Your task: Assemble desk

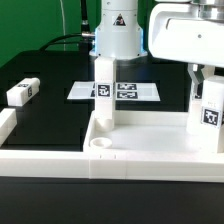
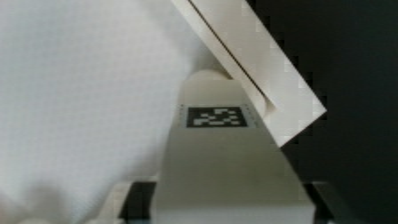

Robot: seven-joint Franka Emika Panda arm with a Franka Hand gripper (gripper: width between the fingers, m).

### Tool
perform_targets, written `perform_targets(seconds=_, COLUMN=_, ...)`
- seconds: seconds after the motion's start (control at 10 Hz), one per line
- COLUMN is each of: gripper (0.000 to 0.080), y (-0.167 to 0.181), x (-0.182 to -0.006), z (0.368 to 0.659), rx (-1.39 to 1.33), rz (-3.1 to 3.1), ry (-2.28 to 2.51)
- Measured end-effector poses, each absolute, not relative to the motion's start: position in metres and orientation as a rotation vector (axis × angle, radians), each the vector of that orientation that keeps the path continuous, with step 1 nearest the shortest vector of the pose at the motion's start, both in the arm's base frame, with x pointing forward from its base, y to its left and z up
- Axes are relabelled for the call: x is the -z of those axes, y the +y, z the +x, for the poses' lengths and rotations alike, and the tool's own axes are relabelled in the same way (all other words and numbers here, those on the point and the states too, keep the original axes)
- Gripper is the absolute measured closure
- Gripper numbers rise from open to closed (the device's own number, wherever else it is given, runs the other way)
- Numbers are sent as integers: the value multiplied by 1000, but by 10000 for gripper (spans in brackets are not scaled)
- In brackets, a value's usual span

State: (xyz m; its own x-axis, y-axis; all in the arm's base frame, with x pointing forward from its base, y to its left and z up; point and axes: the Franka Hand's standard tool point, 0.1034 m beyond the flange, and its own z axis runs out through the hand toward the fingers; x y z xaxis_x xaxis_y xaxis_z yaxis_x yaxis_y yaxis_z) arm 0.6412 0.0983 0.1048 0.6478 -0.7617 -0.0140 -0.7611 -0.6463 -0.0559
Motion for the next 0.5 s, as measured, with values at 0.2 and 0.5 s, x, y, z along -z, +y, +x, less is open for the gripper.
perform_targets(seconds=0.2, gripper=509, y=98, x=-105, z=641, rx=4, rz=-2673, ry=1526)
perform_targets(seconds=0.5, gripper=509, y=98, x=-105, z=641, rx=-15, rz=-2505, ry=1776)
